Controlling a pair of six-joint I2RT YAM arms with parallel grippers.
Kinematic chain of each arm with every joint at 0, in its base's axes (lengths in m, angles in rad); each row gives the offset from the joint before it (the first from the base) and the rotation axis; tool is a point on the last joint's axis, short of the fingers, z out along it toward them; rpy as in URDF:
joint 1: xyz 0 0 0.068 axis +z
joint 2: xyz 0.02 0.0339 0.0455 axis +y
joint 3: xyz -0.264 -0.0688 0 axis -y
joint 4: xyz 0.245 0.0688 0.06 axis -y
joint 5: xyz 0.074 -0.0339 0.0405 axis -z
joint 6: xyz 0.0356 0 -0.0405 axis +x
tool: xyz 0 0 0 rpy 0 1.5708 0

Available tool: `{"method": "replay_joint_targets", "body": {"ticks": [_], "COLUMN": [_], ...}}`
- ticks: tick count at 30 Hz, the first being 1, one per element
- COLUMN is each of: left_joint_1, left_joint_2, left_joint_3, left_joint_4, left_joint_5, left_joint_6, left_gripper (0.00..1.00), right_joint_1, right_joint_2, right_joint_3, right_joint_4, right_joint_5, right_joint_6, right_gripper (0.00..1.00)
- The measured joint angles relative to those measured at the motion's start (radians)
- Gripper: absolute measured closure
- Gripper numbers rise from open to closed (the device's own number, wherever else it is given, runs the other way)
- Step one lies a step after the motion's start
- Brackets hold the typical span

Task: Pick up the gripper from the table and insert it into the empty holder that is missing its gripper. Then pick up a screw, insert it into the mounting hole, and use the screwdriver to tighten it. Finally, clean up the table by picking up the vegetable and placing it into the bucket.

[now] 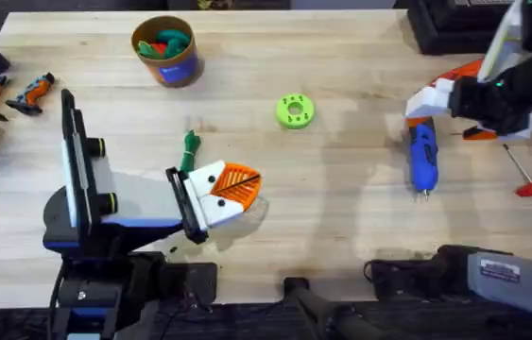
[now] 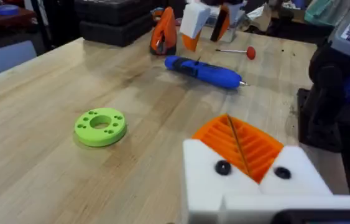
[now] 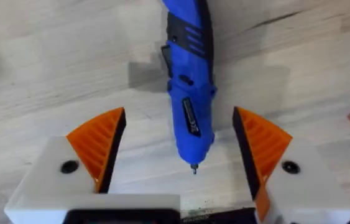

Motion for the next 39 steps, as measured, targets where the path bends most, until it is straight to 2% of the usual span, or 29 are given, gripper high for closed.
{"method": "replay_joint_targets", "body": {"ticks": [9,24,27,30,36,39], "left_joint_1": [0.000,0.000,0.000,0.000,0.000,0.000], "left_joint_2": [0.000,0.000,0.000,0.000,0.000,0.000], "left_joint_3": [0.000,0.000,0.000,0.000,0.000,0.000], "left_joint_4": [0.000,0.000,0.000,0.000,0.000,0.000], "left_joint_5": [0.000,0.000,0.000,0.000,0.000,0.000], "left_joint_6": [0.000,0.000,0.000,0.000,0.000,0.000], "left_gripper": [0.996,0.997,0.997,0.997,0.997,0.997], "right_joint_1": [0.000,-0.018,-0.038,-0.052,-0.053,-0.053], "right_joint_2": [0.135,0.174,0.210,0.251,0.254,0.254], "right_joint_3": [0.000,-0.133,-0.134,-0.134,-0.133,-0.133], "right_joint_4": [0.099,0.304,0.315,0.328,0.338,0.344], "right_joint_5": [0.000,0.000,0.000,0.001,0.004,0.007], "right_joint_6": [-0.065,-0.139,-0.154,-0.170,-0.181,-0.184], "right_gripper": [0.009,0.012,0.067,0.066,0.076,0.176]}}
